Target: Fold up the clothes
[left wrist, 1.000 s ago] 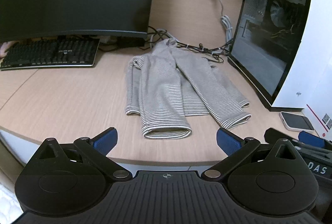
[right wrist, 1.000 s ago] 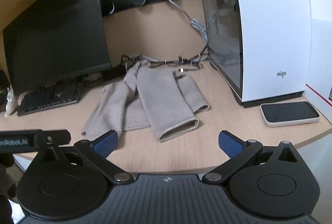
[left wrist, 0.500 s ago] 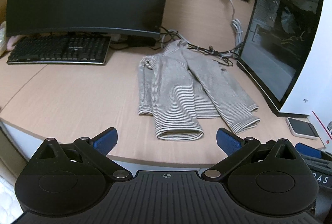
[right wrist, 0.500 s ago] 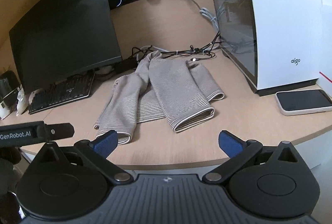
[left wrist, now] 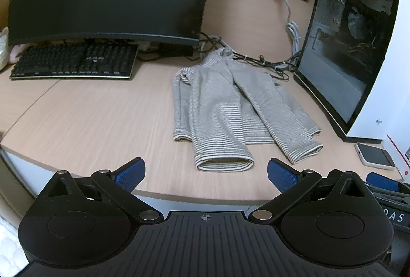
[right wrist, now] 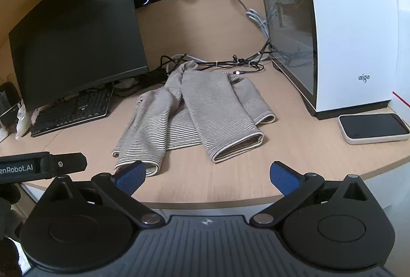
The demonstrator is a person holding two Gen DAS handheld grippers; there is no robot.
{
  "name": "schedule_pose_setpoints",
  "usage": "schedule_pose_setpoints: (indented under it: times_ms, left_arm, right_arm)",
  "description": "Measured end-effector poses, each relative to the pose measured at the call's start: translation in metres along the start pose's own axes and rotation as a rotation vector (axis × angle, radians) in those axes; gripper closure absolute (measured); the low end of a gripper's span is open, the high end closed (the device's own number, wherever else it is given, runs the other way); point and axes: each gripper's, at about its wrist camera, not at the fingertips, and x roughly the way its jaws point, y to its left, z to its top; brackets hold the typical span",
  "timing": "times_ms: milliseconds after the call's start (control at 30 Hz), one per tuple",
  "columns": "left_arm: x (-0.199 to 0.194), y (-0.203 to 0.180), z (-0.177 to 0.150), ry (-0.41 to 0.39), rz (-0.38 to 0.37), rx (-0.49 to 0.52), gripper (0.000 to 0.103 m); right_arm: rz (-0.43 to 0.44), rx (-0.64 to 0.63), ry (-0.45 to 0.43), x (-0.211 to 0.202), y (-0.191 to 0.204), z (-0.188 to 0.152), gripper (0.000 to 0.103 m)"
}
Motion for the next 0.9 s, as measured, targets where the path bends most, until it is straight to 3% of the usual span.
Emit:
schedule_pose_setpoints:
  times_ms: [900]
  left_arm:
    - [0.0029, -0.0060, 0.0011, 0.006, -0.007, 0.015, 0.000]
  right_arm:
    - [-0.030, -0.042, 0.006, 0.0023, 0.0033, 0.0006, 0.000]
